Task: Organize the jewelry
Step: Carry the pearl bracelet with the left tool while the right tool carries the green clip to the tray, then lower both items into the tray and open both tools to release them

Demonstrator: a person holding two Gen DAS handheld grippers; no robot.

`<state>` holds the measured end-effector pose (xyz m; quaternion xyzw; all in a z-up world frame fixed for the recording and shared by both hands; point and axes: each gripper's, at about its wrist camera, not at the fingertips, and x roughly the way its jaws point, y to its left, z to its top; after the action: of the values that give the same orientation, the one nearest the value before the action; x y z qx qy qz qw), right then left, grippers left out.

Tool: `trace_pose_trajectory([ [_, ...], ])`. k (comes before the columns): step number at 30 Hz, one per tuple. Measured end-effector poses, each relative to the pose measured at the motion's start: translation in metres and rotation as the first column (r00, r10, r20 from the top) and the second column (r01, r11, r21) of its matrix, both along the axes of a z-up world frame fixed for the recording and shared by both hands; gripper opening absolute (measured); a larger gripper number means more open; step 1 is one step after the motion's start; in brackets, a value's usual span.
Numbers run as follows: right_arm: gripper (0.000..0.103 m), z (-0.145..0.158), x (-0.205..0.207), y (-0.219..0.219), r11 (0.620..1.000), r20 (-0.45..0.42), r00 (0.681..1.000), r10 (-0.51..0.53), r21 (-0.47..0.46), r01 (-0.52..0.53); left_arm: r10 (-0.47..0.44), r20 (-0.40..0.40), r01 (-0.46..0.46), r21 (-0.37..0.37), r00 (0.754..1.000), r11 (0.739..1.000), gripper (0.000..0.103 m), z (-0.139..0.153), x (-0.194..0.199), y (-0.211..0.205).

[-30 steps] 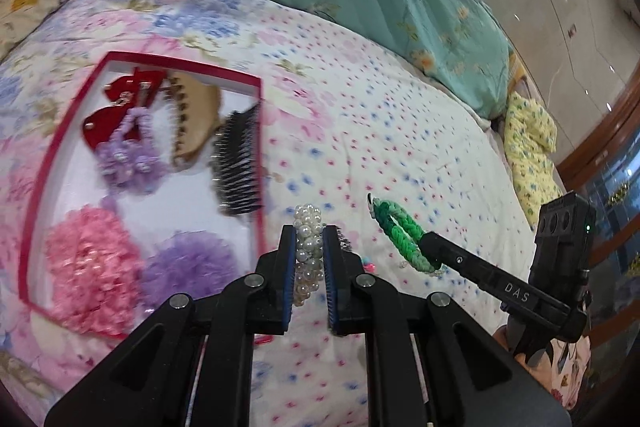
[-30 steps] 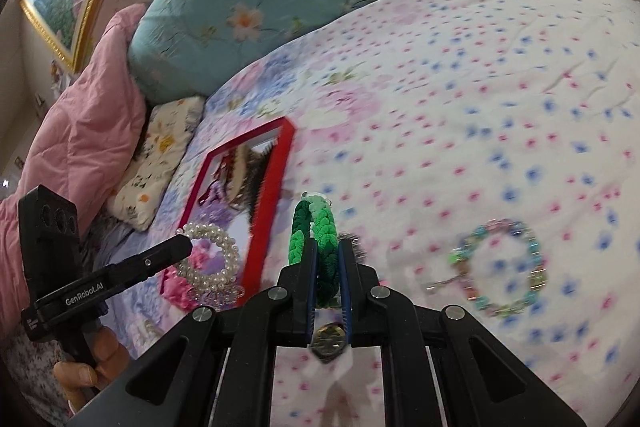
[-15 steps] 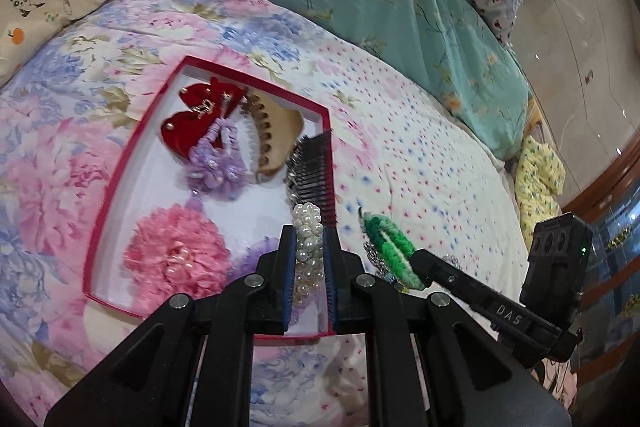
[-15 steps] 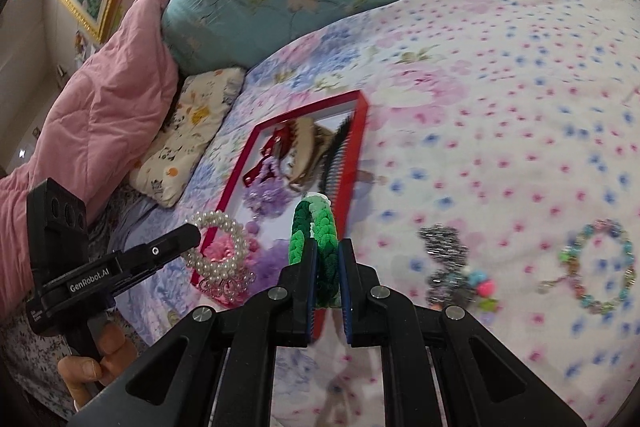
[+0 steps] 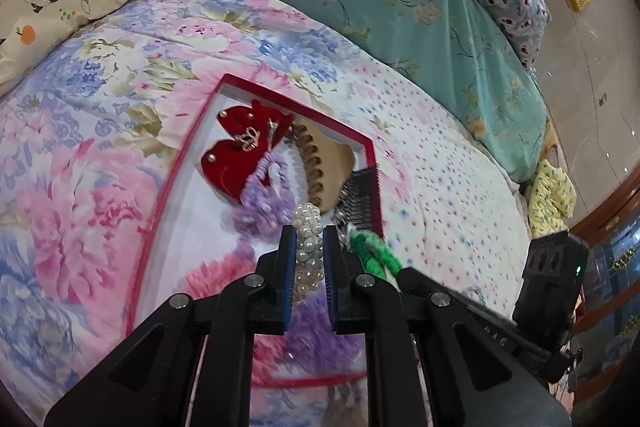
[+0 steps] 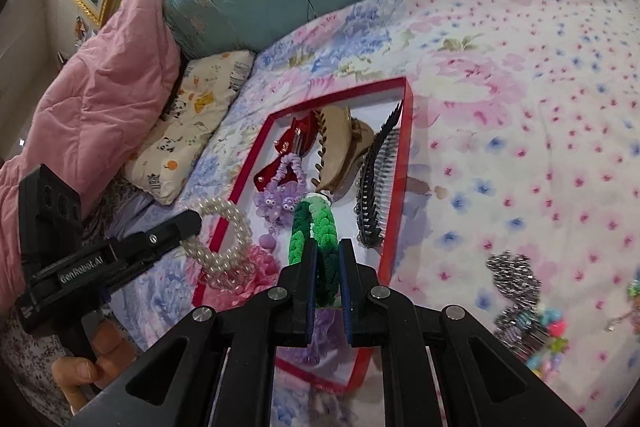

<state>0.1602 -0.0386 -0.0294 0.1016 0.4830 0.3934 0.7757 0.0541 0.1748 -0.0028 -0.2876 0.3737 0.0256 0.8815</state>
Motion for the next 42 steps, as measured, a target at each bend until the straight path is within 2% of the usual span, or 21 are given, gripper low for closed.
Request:
trace_pose_trajectory([
  [3,0.010,-0.009,0.001,0.014,1.000,-0.008,1.000,0.012,-0.020,-0.012,-0.001,0.006,0.001,-0.025,1.000,1.000,0.011,-0.006,0.006,0.011],
  [13,0.010,-0.028,0.005,0.051,0.995,-0.004,0.999,0.046,-0.090,-0.046,0.044,-0.076,-0.044,0.010,0.996,0.999,0.011,-0.038,0.021,0.038],
  [23,0.012,-0.042,0.010,0.059,0.991,-0.026,0.998,0.054,-0.122,-0.057,0.064,-0.143,-0.062,0.016,0.988,0.998,0.011,-0.062,0.029,0.045],
  [33,0.015,-0.040,0.010,0.060,0.992,-0.036,0.998,0.060,-0.112,-0.063,0.074,-0.170,-0.070,0.030,0.983,0.997,0.011,-0.066,0.029,0.044],
  [42,0.029,-0.028,0.006,0.050,0.996,-0.039,0.998,0.054,-0.067,-0.056,0.076,-0.186,-0.068,0.049,0.980,0.996,0.030,-0.063,0.028,0.038],
])
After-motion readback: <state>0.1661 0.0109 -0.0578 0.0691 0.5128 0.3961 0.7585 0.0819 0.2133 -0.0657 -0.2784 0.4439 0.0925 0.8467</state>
